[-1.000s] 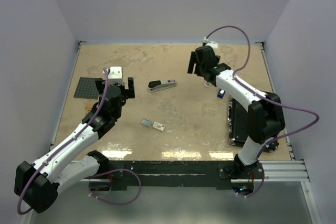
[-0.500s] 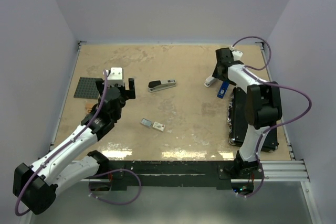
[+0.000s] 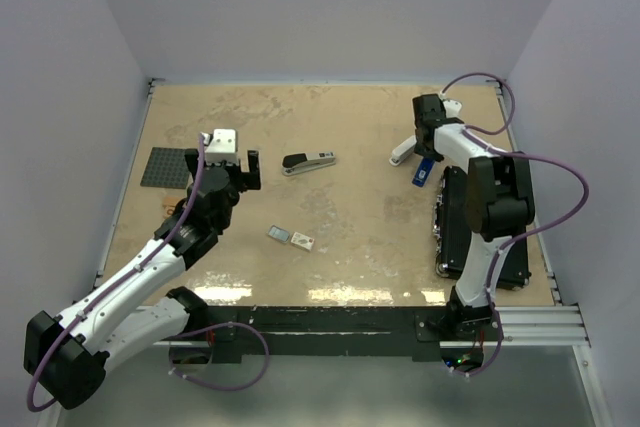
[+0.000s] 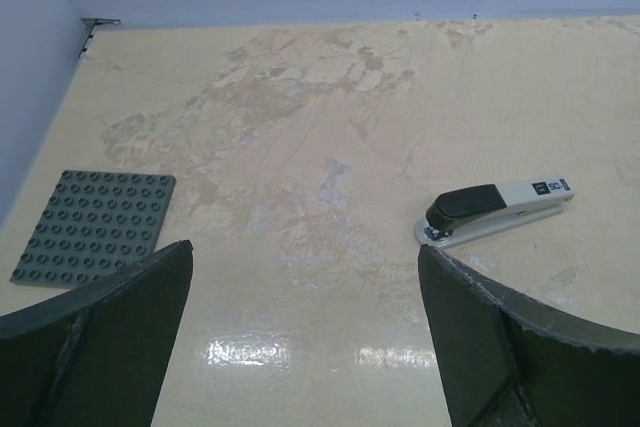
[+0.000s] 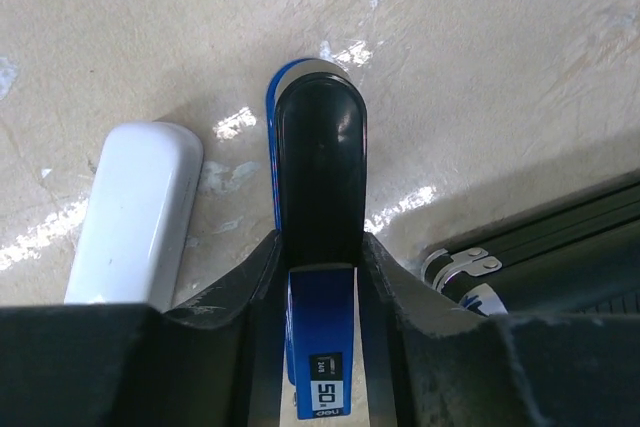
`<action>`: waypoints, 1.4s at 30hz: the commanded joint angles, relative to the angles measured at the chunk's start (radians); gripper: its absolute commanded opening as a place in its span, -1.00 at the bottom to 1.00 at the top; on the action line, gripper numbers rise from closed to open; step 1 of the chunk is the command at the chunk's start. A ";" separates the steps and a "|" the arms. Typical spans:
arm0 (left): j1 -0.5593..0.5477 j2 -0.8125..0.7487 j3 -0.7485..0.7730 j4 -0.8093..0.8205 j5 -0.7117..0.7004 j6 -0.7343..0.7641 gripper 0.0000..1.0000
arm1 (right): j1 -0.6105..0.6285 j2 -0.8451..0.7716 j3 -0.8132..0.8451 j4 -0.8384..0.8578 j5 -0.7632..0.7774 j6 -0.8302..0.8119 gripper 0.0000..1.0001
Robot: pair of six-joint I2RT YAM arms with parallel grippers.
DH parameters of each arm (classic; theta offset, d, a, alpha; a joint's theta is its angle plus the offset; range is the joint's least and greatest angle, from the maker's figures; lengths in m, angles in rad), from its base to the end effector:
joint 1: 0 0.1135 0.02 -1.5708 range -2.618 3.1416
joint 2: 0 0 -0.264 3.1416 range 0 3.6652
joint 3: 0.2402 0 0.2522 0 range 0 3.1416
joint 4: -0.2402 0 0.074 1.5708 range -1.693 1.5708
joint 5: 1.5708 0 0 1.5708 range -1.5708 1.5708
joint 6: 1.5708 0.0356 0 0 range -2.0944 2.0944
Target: Load the staples into the stapler
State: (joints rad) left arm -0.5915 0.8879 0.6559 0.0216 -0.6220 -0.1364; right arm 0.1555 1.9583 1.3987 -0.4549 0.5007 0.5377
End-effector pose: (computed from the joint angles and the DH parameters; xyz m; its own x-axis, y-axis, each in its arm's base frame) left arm 0.1828 -0.0978 0.2989 -0.1691 -0.0196 -0.9854 -0.0432 0.9990 -0.0124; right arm 0.4124 0.0474 0.1894 -0.6619 0.3510 -0.6623 0.5281 0.8454 -0.0797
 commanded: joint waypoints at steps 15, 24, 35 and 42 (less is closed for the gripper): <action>-0.005 0.013 -0.016 0.127 0.612 0.132 1.00 | 0.246 -0.646 -0.294 0.211 -0.417 -0.398 -1.00; -0.004 -0.007 -0.050 0.218 1.070 0.282 1.00 | 0.346 -0.831 -0.326 0.168 -0.818 -0.729 -1.00; -0.004 0.141 0.132 0.052 1.423 0.423 0.97 | 0.417 -0.935 -0.351 0.093 -1.166 -1.028 -1.00; -0.005 0.235 0.198 0.089 1.493 0.340 0.85 | 0.432 -0.950 -0.353 0.076 -1.220 -1.093 -1.00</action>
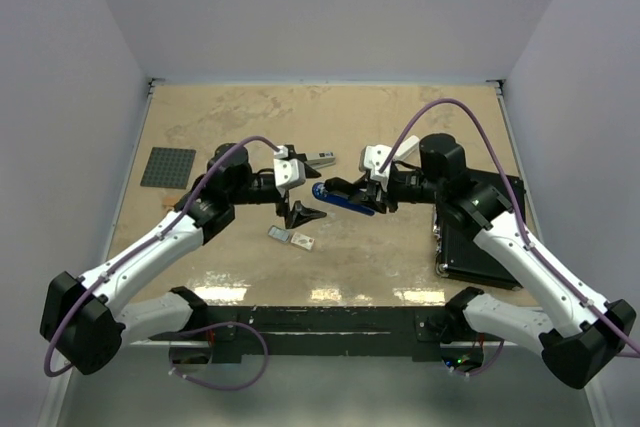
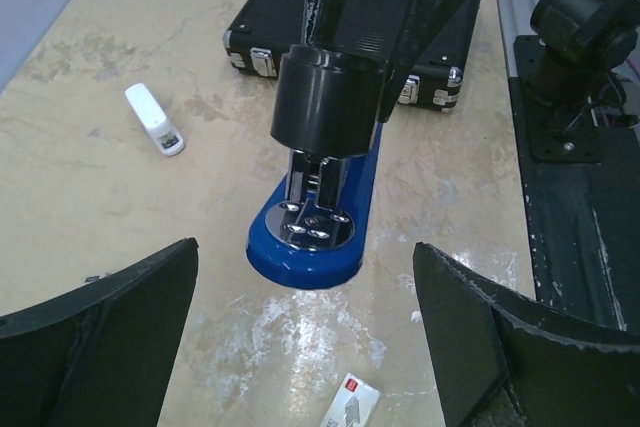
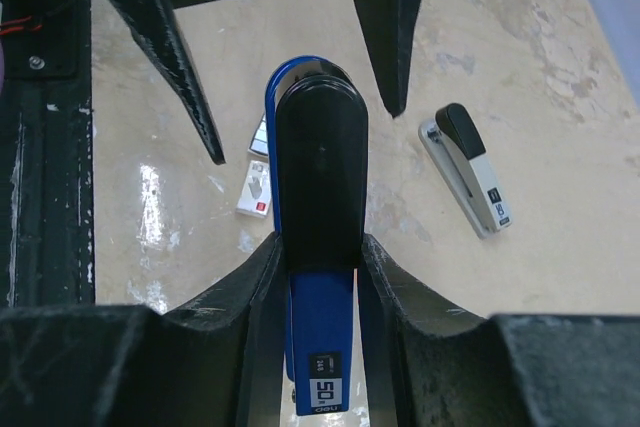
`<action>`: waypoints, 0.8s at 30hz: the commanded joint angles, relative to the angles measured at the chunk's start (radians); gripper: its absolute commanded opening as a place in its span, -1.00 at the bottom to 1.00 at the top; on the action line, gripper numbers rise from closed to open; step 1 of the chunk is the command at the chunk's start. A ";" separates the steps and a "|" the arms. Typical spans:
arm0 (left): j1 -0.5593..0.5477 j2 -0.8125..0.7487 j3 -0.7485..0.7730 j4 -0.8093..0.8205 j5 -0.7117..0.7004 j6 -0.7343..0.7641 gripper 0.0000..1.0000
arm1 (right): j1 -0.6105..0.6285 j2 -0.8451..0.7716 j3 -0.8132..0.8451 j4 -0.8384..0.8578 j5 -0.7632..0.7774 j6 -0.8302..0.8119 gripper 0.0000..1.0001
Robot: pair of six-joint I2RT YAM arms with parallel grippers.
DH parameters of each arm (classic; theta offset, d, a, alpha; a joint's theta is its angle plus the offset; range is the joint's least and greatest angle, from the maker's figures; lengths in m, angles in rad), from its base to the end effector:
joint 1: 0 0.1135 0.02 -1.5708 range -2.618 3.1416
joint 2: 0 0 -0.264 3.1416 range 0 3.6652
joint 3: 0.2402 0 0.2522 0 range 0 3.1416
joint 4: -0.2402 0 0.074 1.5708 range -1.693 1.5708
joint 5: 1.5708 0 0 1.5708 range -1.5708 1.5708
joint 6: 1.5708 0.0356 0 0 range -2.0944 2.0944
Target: Load the staples into the stapler
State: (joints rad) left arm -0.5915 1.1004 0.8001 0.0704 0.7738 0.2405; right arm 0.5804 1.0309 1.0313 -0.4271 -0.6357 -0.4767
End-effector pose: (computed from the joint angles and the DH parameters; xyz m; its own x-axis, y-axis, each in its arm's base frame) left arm 0.1928 -0.1595 0.3110 0.0458 0.1745 -0.9836 0.9810 0.1779 0.0773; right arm 0.1746 0.1398 0.3576 0.1023 -0.3744 -0.9216 -0.9525 0.2304 -0.1994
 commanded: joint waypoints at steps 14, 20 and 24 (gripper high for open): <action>-0.024 0.067 0.074 0.059 0.168 -0.125 0.47 | 0.010 -0.032 0.007 0.045 -0.087 -0.092 -1.00; -0.050 0.081 0.077 0.034 0.098 -0.116 0.39 | 0.009 -0.037 0.009 0.044 -0.104 -0.092 -1.00; -0.065 0.085 0.085 0.029 0.067 -0.118 -0.01 | 0.012 -0.041 0.007 0.036 -0.105 -0.089 -1.00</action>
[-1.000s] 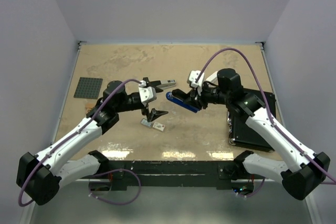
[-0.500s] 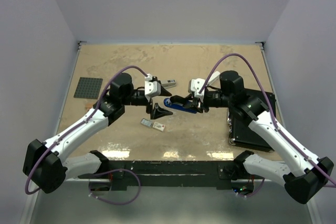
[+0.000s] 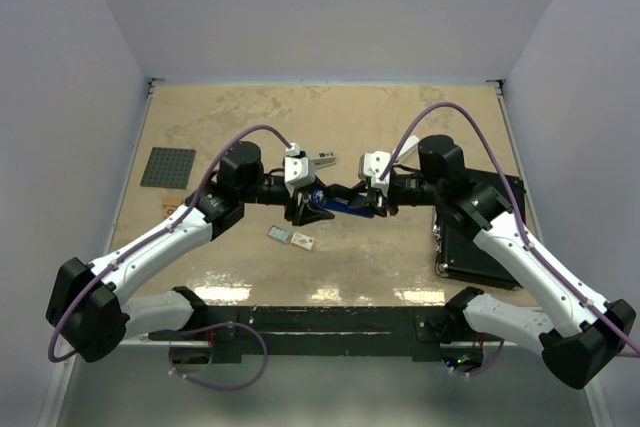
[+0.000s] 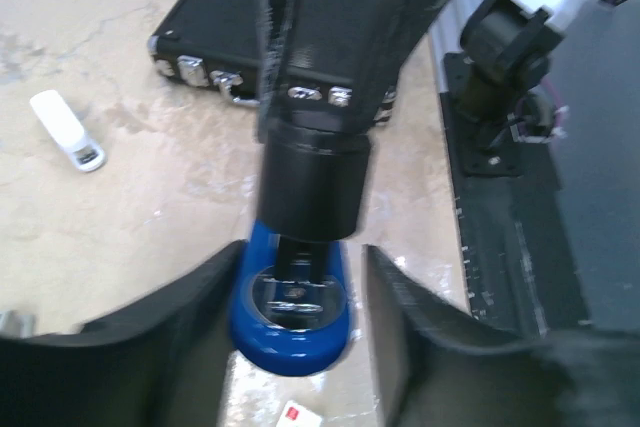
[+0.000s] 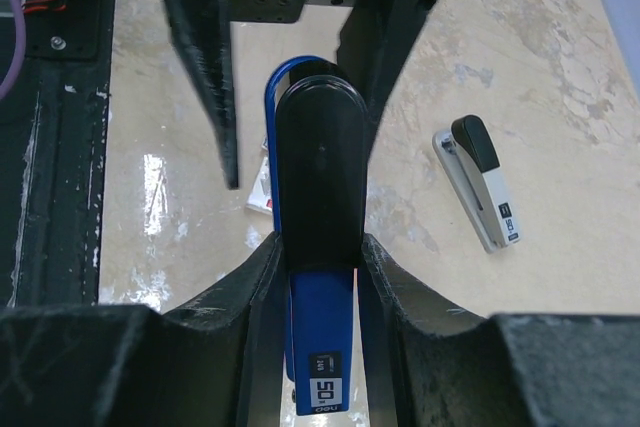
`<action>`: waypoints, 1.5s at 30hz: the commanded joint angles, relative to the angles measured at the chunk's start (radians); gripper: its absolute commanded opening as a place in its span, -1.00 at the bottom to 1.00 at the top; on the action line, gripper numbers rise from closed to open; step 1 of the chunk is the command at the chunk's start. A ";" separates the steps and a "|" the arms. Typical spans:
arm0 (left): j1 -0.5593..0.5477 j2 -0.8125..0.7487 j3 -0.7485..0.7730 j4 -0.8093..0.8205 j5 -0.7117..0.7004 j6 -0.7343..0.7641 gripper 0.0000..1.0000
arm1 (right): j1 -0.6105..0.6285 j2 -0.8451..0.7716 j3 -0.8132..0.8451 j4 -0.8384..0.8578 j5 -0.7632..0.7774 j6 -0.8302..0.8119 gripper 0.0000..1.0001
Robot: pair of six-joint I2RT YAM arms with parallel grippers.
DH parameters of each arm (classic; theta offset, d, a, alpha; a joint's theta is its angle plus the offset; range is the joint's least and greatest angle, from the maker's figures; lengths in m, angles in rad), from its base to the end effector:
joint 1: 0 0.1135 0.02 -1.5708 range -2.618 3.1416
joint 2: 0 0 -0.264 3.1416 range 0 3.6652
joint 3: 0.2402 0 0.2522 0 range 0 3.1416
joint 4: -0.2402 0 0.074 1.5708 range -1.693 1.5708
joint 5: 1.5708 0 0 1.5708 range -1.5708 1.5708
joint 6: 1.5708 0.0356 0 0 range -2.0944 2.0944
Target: Load the staples into the stapler
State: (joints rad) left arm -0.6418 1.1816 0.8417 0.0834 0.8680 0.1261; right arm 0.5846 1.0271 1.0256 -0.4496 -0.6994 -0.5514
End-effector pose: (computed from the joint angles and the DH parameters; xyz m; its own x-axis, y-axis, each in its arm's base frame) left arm 0.1957 -0.1802 0.3080 -0.0786 0.1602 -0.9840 0.9959 0.0562 -0.0704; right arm 0.1705 0.1403 0.3549 0.1647 -0.3717 -0.9136 -0.9617 0.1452 -0.2324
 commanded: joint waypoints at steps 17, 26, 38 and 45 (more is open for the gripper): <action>-0.018 -0.022 0.045 -0.045 -0.096 0.010 -1.00 | 0.018 0.005 0.033 0.183 -0.134 0.150 0.25; -0.024 -0.027 0.048 -0.050 -0.116 0.012 -1.00 | 0.073 0.094 0.070 0.195 -0.114 0.171 0.13; -0.024 -0.059 0.034 -0.063 -0.139 0.038 -1.00 | 0.095 0.186 0.106 0.134 -0.049 0.173 -0.11; -0.024 -0.082 0.023 -0.076 -0.161 0.049 -1.00 | 0.095 0.206 0.120 0.100 -0.020 0.163 0.02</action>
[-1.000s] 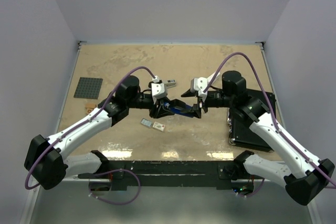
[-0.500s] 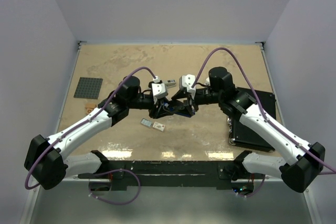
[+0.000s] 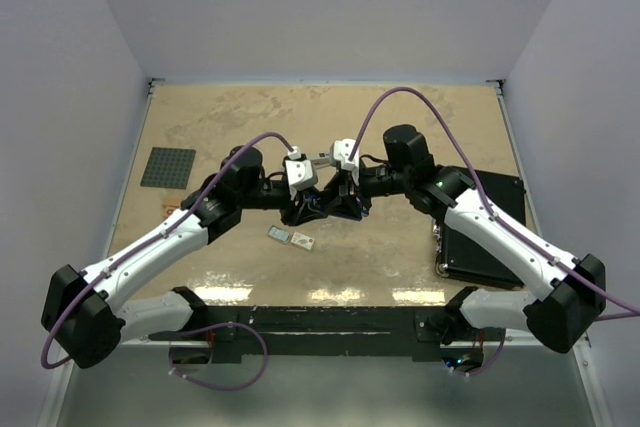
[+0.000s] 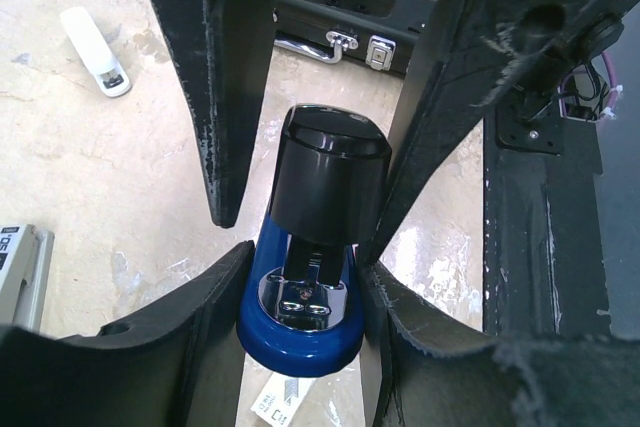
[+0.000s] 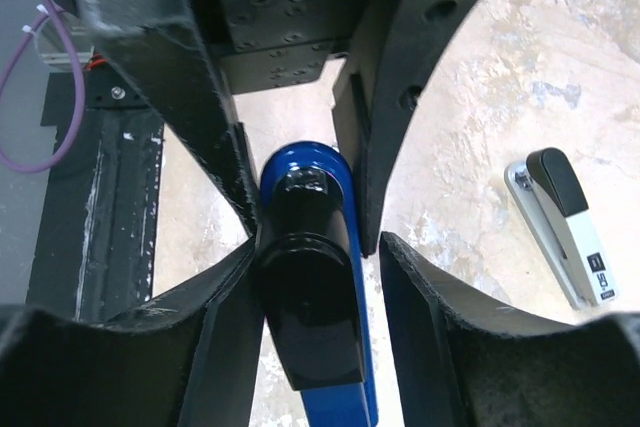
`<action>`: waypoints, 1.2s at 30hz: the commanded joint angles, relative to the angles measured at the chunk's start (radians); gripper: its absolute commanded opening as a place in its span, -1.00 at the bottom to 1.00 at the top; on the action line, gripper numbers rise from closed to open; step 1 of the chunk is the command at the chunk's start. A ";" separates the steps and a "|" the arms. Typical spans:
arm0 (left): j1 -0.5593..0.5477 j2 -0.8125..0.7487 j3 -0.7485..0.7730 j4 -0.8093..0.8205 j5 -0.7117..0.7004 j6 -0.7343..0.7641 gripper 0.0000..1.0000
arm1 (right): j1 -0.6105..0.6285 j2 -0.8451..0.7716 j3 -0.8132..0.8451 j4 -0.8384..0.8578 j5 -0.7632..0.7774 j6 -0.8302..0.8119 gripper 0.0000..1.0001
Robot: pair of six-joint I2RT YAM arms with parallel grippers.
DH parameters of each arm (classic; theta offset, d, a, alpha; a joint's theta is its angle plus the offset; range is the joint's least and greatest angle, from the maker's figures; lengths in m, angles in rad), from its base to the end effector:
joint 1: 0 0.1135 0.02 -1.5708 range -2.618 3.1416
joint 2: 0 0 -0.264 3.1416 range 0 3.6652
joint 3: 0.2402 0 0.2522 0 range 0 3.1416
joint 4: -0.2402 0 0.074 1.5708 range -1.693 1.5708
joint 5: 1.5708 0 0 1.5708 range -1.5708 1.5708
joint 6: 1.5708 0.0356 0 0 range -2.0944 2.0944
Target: Load the staples into the stapler
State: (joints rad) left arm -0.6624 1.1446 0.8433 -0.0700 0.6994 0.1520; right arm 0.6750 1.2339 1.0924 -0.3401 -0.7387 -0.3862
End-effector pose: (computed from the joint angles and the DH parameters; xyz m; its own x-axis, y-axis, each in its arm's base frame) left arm 0.1885 -0.1761 0.3018 -0.1399 0.2561 -0.9565 0.9761 0.1980 -0.0898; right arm 0.1979 0.1891 0.3410 0.0145 -0.3451 -0.9385 -0.9958 0.0802 -0.0449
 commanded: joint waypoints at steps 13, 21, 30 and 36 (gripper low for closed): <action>0.006 -0.055 0.001 0.094 -0.029 0.021 -1.00 | 0.003 -0.045 0.047 0.055 -0.004 0.044 -0.55; 0.104 -0.140 -0.144 0.245 -0.073 -0.092 -1.00 | -0.115 -0.143 -0.035 0.159 -0.062 0.108 -1.00; 0.223 -0.270 -0.358 0.519 -0.248 -0.366 -1.00 | -0.366 -0.293 -0.233 0.582 -0.148 0.421 -1.00; 0.242 -0.356 -0.544 0.723 -0.372 -0.606 -1.00 | -0.488 -0.344 -0.412 1.204 -0.030 0.852 -1.00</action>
State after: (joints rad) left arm -0.4721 0.8379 0.3897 0.4358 0.6193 -0.2741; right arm 0.2729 0.9386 0.7551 0.3687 -1.0031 0.1211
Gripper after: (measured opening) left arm 0.463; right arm 0.378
